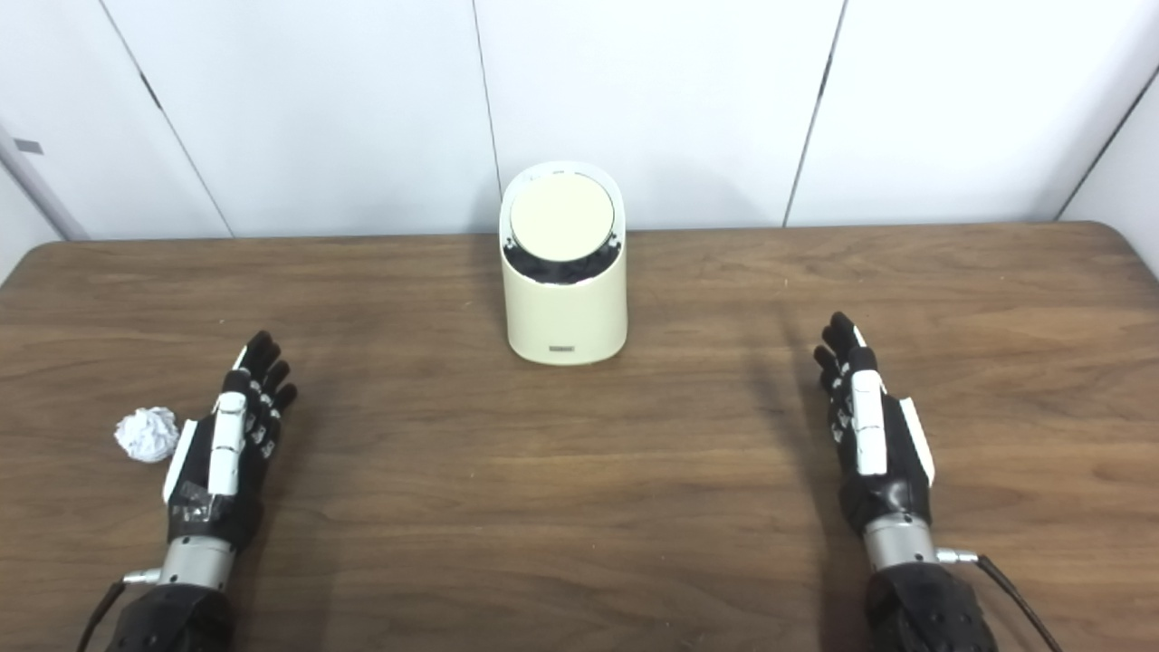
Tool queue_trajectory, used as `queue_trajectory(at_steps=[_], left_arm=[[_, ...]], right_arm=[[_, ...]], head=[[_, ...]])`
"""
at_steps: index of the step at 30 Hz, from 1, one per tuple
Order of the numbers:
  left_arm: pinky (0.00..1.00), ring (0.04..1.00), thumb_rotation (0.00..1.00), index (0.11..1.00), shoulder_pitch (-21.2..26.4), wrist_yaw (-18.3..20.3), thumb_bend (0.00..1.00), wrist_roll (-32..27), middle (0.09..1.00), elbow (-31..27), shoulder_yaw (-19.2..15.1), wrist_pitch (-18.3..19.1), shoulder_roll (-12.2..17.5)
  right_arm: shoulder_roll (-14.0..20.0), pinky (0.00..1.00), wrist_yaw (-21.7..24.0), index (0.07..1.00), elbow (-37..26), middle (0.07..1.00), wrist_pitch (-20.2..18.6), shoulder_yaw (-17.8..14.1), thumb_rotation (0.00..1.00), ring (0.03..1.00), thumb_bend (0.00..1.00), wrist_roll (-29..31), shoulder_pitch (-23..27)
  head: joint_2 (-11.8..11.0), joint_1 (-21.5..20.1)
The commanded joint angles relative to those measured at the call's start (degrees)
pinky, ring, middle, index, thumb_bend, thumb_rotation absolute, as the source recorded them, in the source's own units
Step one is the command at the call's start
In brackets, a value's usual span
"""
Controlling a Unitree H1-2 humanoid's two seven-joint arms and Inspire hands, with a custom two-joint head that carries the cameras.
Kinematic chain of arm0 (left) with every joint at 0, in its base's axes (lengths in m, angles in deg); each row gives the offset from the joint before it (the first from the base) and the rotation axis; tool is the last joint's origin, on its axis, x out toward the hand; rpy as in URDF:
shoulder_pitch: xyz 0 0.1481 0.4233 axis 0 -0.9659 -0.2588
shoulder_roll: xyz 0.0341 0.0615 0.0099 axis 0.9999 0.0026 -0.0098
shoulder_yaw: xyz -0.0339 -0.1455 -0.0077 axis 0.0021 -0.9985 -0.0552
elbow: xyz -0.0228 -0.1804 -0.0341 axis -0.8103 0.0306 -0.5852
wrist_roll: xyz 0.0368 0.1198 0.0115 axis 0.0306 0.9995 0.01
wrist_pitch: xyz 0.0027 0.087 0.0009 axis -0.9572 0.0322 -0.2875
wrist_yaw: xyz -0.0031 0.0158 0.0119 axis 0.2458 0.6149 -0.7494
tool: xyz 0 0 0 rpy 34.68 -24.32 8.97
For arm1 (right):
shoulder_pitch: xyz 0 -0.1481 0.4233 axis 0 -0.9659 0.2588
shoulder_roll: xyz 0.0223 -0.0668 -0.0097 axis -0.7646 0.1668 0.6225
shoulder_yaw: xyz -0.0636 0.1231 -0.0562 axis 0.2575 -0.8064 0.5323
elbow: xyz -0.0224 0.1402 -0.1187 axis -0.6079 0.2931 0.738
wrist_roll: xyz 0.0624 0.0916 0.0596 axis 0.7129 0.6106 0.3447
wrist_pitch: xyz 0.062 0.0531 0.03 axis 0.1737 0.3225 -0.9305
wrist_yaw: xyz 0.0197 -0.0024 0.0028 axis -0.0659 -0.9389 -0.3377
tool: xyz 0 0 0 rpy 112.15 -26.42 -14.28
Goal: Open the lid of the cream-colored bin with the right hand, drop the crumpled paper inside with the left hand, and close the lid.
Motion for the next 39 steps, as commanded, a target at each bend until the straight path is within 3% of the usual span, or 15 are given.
queue_trajectory(at_steps=[1, 16, 30, 39], left_arm=[[1.0, 1.0, 0.88, 0.994, -0.49, -0.09, 0.58, 0.23, 1.0, 0.86, 0.4, 0.06, -0.31], [1.0, 1.0, 0.87, 1.0, -0.92, 0.34, 0.58, 0.17, 1.0, 1.35, 0.37, -1.06, -0.11], [1.0, 1.0, 0.89, 0.999, -2.12, -0.4, 0.53, 2.33, 1.0, -0.09, 1.5, -0.94, -0.56], [1.0, 1.0, 0.91, 1.0, -3.16, -0.71, 0.51, 3.29, 1.0, -1.8, 1.97, 0.09, -1.09]], right_arm=[[-0.11, 1.0, -0.11, 0.949, -1.65, 0.967, 0.08, -0.1, 1.0, 0.958, 0.47, 0.46, 1.21], [-0.17, 1.0, 0.13, 0.937, -1.57, 0.959, 0.25, -0.05, 1.0, 0.958, 0.46, 0.78, 0.92], [-0.17, 1.0, -0.59, 0.926, -5.0, 0.95, -1.81, -0.27, 1.0, 0.953, 0.51, 0.48, 0.46], [3.14, 0.98, -0.19, 0.948, -6.31, 0.957, -5.65, 0.84, 0.9, 0.953, 0.55, -3.48, 6.71]], head=[[0.05, 0.01], [-0.06, -0.1], [-2.97, -0.45], [-4.56, -0.38]])
